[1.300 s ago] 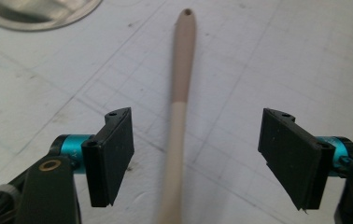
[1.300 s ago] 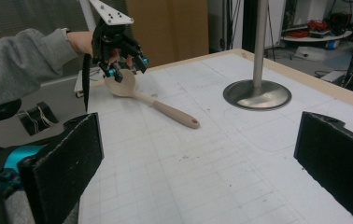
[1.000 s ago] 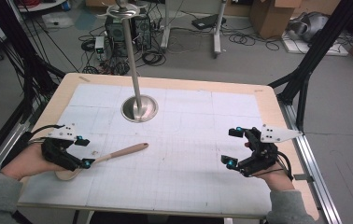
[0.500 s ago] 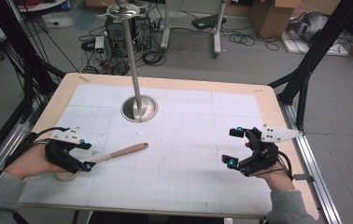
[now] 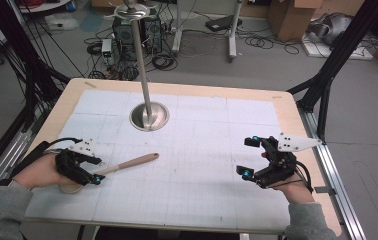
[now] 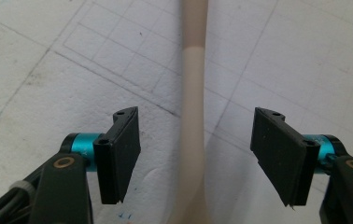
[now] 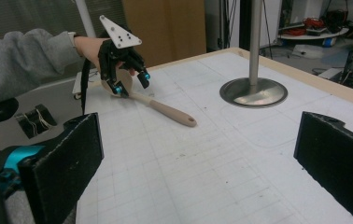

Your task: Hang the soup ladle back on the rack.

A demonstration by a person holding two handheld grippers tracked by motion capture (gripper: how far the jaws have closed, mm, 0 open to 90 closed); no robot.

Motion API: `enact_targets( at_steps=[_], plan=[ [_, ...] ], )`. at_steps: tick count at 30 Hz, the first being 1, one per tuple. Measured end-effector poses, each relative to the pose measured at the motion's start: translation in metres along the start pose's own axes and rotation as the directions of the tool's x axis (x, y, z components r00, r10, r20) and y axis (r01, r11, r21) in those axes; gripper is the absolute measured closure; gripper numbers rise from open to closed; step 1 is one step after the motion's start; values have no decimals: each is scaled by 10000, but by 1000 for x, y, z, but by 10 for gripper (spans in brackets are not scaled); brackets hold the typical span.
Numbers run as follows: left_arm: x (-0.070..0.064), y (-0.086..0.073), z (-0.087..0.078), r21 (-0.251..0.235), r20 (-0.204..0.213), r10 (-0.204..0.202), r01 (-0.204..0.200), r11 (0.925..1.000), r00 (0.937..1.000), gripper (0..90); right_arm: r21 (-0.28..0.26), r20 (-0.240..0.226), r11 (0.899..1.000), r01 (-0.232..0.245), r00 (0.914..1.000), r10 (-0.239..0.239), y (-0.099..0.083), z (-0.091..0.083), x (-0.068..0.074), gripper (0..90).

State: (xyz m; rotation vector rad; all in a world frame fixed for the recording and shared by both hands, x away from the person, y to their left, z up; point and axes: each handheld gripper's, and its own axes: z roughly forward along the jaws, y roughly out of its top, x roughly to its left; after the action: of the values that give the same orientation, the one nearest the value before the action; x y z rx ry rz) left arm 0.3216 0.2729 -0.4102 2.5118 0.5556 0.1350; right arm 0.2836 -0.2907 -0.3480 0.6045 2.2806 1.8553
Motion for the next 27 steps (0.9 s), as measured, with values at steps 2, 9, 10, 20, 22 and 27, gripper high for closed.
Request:
enact_targets(
  at_steps=[2, 9, 10, 20, 22, 27],
  plan=[
    [1, 0, 2, 190, -6, -24, 24, 9998, 10000, 364, 7, 6, 10000, 16, 10000, -16, 0, 0, 1, 0],
    [4, 4, 7, 895, -15, -28, 29, 9960, 10000, 450, 17, -4, 10000, 19, 10000, -19, 0, -1, 1, 0],
    [3, 5, 9, 933, -16, -125, 126, 9956, 9999, 461, 23, 1, 10000, -26, 10000, 26, 0, -1, 1, 0],
    [6, 5, 12, 1395, -56, -135, 142, 9901, 9999, 570, 6, -4, 10000, 14, 10000, -14, 0, -1, 1, 1],
    [6, 5, 12, 1397, -80, -98, 109, 9901, 9999, 600, -1, -10, 10000, -2, 10000, 2, 0, -1, 1, 1],
    [5, 7, 12, 1364, 120, 149, -163, 9905, 9998, 688, -6, 22, 10000, -23, 10000, 23, 0, 0, 1, 1]
  ],
)
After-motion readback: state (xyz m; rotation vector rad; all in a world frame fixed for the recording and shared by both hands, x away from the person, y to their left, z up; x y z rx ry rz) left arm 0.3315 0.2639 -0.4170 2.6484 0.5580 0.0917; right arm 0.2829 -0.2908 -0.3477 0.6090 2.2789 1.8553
